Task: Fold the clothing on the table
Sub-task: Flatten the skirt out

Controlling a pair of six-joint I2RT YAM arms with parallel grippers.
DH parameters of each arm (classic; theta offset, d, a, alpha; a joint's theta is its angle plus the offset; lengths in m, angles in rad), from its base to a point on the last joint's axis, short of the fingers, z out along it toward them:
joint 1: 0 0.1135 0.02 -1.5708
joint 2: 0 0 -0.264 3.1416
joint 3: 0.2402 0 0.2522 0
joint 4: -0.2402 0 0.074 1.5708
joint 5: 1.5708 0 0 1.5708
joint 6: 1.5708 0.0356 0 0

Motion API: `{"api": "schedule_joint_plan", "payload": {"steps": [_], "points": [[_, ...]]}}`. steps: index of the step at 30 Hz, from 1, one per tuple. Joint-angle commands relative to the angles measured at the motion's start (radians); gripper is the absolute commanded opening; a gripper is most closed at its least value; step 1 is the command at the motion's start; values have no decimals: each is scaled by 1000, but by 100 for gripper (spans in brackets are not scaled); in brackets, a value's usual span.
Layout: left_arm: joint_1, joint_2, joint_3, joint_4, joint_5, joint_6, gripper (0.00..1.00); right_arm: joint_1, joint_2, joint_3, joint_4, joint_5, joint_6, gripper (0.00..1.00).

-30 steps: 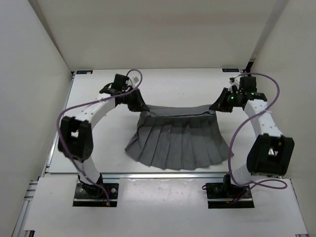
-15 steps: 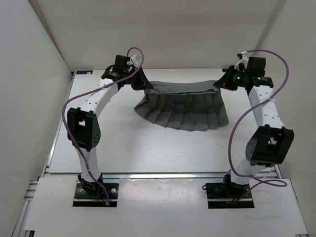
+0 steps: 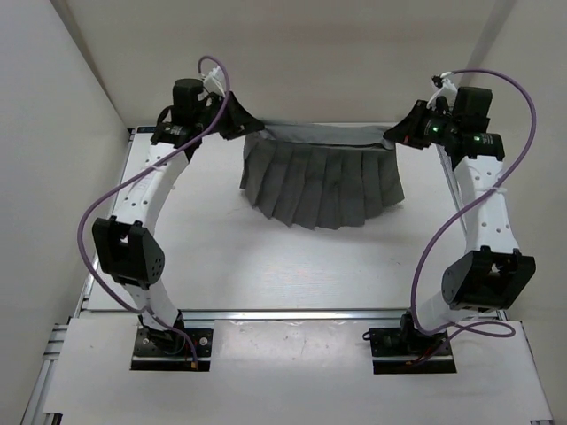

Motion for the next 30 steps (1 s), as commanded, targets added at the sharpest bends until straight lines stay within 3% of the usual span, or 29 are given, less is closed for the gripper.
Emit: {"api": "schedule_joint_plan", "payload": {"steps": [1,8,12,15,17,23,28,30], "points": [[133,-112,25,98,-12,-64,0,-90,-84,51,30,11,1,0],[78,-399,-217,83,71,26,0,106,-366,-183,35,97,-153,0],[25,-551,-310,153,216,54,0,264,-603,-280,49,177,-240,0],[17,-721,-372,184,275,86,0,310,-735,-302,38,242,-237,0],[23,-784,-395,158,240,105,0,315,-773,-317,16,261,-235,0],[57,-823,-533,138,117,51,0,292,-730,-400,-30,374,-232,0],[43,-711,-767,84,-180,-3,0,152,-594,-585,56,277,-205,0],[45,-593,-832,126,-213,-13,0,99,-512,-642,134,168,-172,0]]}}
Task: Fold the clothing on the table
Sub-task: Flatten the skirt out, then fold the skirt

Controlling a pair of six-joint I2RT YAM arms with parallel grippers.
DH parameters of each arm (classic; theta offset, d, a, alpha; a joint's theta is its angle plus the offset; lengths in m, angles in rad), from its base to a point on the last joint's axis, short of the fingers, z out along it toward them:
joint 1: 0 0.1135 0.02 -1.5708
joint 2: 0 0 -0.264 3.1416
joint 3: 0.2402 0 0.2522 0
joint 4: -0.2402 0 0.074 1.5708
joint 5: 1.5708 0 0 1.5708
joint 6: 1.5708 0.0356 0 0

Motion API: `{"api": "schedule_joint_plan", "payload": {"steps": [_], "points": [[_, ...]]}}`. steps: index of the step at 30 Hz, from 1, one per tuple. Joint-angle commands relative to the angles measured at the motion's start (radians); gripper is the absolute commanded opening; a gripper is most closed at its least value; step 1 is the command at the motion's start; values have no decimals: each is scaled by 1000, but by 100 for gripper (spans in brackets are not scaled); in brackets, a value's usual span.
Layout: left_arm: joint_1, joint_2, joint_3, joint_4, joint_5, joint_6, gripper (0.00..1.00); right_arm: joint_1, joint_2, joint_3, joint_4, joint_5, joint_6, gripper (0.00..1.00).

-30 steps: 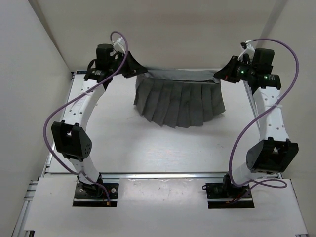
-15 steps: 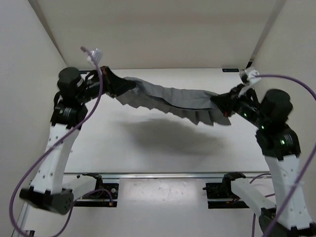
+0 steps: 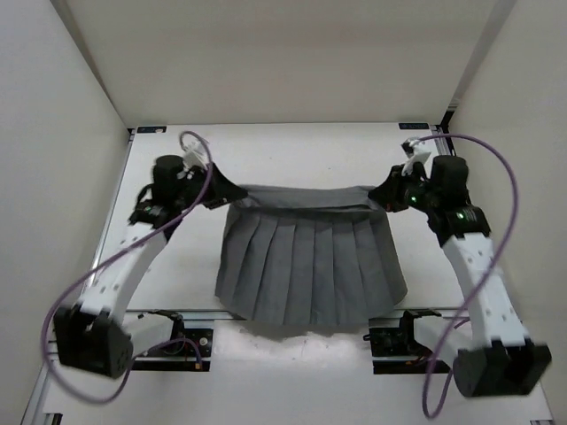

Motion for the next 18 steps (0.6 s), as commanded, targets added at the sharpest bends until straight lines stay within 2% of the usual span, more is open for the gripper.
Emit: {"api": "schedule_joint_plan", "payload": {"steps": [1,3,7,13,18], "points": [[16,147,-114,1,-262,-20,0,-123,155,-107,81,0,16,0],[7,321,-103,49,-271,-14,0,-160,258,-121,140,-46,44,0],[-5,597,74,89,-210,-13,0,-204,461,-75,190,-135,73,1],[-16,849,379,49,-202,-22,0,-237,678,58,232,-150,110,0],[-3,1036,709,-81,-190,-7,0,-244,818,193,226,-152,139,0]]}}
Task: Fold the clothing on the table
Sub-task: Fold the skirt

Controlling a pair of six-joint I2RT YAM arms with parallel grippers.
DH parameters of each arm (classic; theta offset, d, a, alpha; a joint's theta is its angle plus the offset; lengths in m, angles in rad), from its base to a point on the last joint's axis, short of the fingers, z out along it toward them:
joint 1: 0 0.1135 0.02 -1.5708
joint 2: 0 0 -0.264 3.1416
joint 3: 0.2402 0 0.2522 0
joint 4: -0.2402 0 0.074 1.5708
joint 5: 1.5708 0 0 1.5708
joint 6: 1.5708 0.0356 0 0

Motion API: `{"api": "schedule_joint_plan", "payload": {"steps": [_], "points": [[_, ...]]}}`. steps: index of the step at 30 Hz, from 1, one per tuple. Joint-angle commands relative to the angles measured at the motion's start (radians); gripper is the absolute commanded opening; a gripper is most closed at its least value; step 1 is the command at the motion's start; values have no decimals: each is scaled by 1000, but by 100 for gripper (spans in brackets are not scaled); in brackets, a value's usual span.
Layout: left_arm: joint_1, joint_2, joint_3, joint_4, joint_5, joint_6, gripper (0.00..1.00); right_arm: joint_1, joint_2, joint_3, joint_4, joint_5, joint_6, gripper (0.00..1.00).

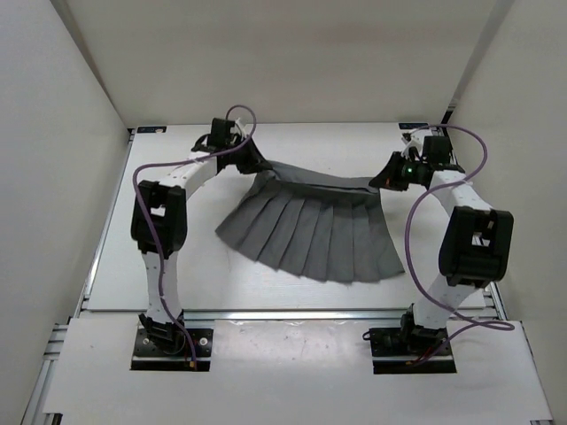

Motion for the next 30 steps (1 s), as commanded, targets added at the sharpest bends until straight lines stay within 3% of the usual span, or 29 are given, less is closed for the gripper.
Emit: {"api": "schedule_joint_plan", "payload": {"steps": [1,3,5,15,22,30], "points": [[51,97,200,-94,-95,27,0,-34,85,116,30,35,13,0],[57,171,332,-157,-81,27,0,-33,110,177,43,25,44,0],[52,191,366,-154,-80,16,0,-28,144,205,49,31,59,0],[63,79,146,-13,-14,7,0,26,43,158,98,22,52,0],[87,152,368,-71,20,-18,0,13,67,198,130,5,93,0],[113,136,386,-8,80,-88,0,16,53,221,104,1,101,0]]}}
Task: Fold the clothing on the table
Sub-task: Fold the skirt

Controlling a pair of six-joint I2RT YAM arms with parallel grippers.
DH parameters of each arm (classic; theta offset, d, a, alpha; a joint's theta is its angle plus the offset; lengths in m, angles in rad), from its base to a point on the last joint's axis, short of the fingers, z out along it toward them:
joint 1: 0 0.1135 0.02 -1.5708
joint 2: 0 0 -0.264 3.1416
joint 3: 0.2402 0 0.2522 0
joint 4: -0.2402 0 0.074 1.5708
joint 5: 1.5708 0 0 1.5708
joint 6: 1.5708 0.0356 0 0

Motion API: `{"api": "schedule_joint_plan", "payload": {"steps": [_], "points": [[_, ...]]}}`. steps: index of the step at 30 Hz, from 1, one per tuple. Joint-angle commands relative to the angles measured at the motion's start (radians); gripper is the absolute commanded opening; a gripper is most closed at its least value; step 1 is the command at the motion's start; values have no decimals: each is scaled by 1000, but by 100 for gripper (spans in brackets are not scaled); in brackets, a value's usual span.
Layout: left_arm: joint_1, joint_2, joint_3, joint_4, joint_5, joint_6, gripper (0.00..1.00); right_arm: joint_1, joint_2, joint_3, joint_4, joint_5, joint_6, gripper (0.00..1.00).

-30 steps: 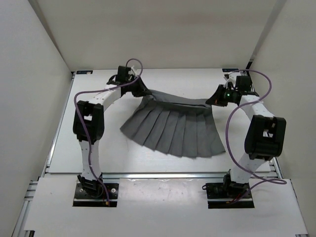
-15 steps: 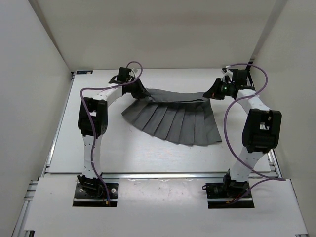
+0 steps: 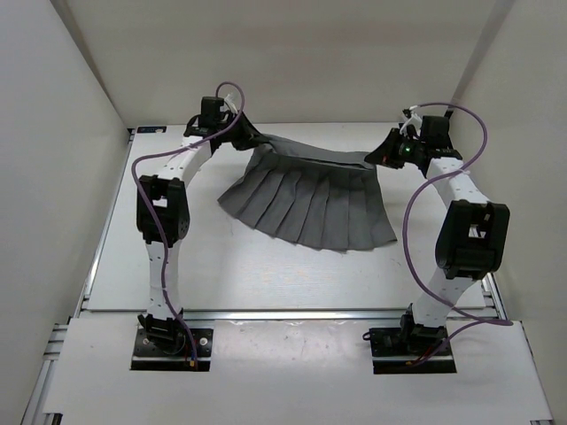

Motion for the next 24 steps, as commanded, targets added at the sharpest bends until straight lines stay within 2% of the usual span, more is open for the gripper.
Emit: {"api": "schedule_joint_plan", "payload": {"steps": [1,5,13,16,24], "points": [[48,-76,-10,25,-3,-5,0,-20,-48,19,30,8,-4,0],[42,-172,-167,44,30,20,0,-8,-125,-79,16,-13,1,0],[37,-478,-656,149,34,46,0,42,-372,-356,-7,-12,8,0],[28,-576,-779,137,5,61,0,43,-458,-454,-50,-27,18,0],[-53,-647,-916,-34,-174,193,0,145,-562,-675,-203,-26,45,0]]}}
